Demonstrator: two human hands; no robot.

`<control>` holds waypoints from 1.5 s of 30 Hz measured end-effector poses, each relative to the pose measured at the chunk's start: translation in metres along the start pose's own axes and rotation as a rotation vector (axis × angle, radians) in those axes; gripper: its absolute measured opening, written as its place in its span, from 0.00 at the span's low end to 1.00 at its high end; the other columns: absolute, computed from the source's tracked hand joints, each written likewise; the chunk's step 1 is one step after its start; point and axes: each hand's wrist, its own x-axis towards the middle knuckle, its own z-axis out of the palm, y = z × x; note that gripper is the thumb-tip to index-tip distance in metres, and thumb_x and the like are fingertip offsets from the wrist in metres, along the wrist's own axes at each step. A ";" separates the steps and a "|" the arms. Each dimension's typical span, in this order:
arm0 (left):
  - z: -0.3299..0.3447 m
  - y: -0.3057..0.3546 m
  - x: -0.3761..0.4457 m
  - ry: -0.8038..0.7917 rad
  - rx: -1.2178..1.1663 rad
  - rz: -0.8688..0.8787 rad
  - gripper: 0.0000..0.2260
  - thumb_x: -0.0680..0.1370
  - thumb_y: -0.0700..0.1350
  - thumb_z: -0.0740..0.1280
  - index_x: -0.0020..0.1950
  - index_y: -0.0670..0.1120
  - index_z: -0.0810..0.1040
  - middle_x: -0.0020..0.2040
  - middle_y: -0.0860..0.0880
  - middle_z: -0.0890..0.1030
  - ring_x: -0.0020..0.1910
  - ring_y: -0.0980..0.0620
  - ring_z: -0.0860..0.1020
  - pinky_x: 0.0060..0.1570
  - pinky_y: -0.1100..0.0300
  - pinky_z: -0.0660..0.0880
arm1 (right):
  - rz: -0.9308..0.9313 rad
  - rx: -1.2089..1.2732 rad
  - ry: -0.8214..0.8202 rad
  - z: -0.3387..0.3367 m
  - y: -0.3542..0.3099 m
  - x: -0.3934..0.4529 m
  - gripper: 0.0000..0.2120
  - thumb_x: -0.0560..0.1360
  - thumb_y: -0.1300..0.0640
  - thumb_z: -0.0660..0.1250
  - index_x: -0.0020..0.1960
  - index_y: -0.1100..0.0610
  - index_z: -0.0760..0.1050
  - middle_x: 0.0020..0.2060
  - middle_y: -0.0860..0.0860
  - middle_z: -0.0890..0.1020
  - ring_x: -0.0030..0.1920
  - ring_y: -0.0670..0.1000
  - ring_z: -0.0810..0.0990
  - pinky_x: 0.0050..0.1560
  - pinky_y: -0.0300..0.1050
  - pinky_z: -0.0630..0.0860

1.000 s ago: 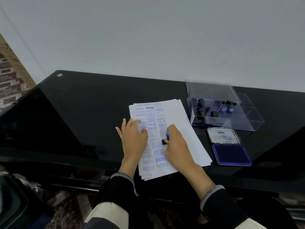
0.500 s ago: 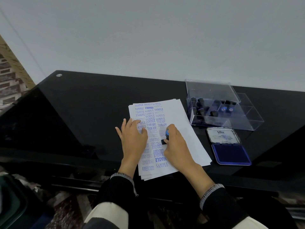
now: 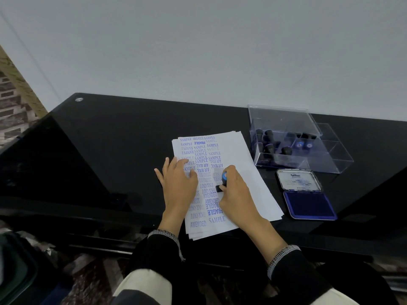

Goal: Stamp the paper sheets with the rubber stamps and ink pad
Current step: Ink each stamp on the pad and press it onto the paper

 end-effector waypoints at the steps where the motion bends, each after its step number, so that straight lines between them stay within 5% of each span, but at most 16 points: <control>1: 0.000 0.000 0.000 -0.001 0.000 0.001 0.16 0.79 0.45 0.63 0.66 0.45 0.74 0.70 0.49 0.72 0.77 0.48 0.54 0.74 0.43 0.39 | 0.001 -0.001 -0.001 0.000 0.000 0.000 0.23 0.64 0.74 0.64 0.46 0.54 0.57 0.43 0.48 0.65 0.42 0.51 0.66 0.49 0.52 0.78; 9: 0.001 0.002 0.003 -0.014 0.003 -0.013 0.16 0.78 0.45 0.63 0.65 0.47 0.74 0.69 0.50 0.72 0.76 0.50 0.54 0.73 0.42 0.38 | -0.005 -0.014 -0.072 -0.010 -0.001 0.003 0.18 0.68 0.74 0.62 0.46 0.56 0.59 0.39 0.47 0.65 0.39 0.48 0.68 0.42 0.31 0.70; 15: 0.000 0.004 0.004 -0.022 0.029 -0.018 0.15 0.78 0.46 0.64 0.65 0.47 0.74 0.70 0.50 0.70 0.76 0.49 0.54 0.73 0.41 0.39 | 0.202 0.288 0.058 -0.033 0.009 0.007 0.10 0.74 0.69 0.66 0.47 0.58 0.67 0.38 0.51 0.76 0.34 0.40 0.74 0.38 0.28 0.71; 19: 0.001 0.004 0.004 -0.028 0.054 -0.019 0.15 0.78 0.46 0.64 0.65 0.47 0.74 0.70 0.49 0.70 0.77 0.49 0.54 0.73 0.40 0.39 | 0.382 0.624 0.267 -0.049 0.022 0.002 0.10 0.75 0.69 0.66 0.45 0.56 0.70 0.40 0.53 0.78 0.38 0.51 0.79 0.38 0.33 0.76; 23: 0.001 0.004 0.004 -0.029 0.054 -0.017 0.15 0.78 0.46 0.64 0.64 0.47 0.74 0.70 0.49 0.69 0.76 0.49 0.54 0.73 0.40 0.39 | 0.501 0.950 0.368 -0.059 0.030 -0.003 0.06 0.76 0.69 0.64 0.45 0.59 0.72 0.40 0.55 0.77 0.36 0.50 0.78 0.44 0.40 0.78; 29: 0.000 0.005 0.003 -0.034 0.060 -0.013 0.15 0.78 0.46 0.63 0.64 0.47 0.74 0.70 0.49 0.69 0.76 0.49 0.54 0.73 0.40 0.39 | 0.527 1.198 0.425 -0.060 0.032 -0.009 0.06 0.79 0.67 0.60 0.45 0.61 0.73 0.39 0.56 0.79 0.37 0.50 0.78 0.39 0.37 0.79; 37: 0.001 0.006 0.004 -0.044 0.081 -0.023 0.14 0.78 0.46 0.63 0.63 0.47 0.75 0.70 0.49 0.68 0.76 0.48 0.54 0.72 0.40 0.39 | 0.463 1.214 0.428 -0.057 0.036 -0.009 0.07 0.79 0.66 0.59 0.45 0.61 0.73 0.39 0.57 0.79 0.36 0.50 0.79 0.38 0.39 0.79; 45: -0.002 0.009 0.001 -0.082 0.120 0.010 0.12 0.78 0.45 0.62 0.61 0.50 0.76 0.73 0.48 0.63 0.77 0.47 0.51 0.72 0.38 0.40 | 0.333 0.806 0.376 -0.046 0.040 -0.012 0.04 0.78 0.67 0.62 0.47 0.60 0.74 0.44 0.56 0.80 0.38 0.48 0.81 0.44 0.43 0.80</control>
